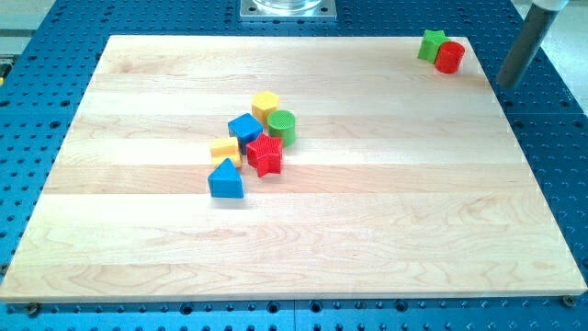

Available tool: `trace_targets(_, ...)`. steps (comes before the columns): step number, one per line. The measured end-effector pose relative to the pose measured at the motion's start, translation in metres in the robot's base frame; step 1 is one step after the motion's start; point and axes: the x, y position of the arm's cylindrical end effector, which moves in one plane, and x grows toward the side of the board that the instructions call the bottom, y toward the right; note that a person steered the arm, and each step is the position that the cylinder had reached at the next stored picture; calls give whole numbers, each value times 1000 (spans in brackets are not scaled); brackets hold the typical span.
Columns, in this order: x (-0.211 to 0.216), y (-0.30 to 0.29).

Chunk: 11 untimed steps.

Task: Separate the red circle from the green star

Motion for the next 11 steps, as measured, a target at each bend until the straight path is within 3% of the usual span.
trace_targets(1,-49,-18)
trace_targets(2,-56,-70)
trace_targets(4,57,-249)
trace_targets(6,-4,-235)
trace_targets(8,20,-173)
trace_targets(9,51,-186)
trace_targets(11,32,-176)
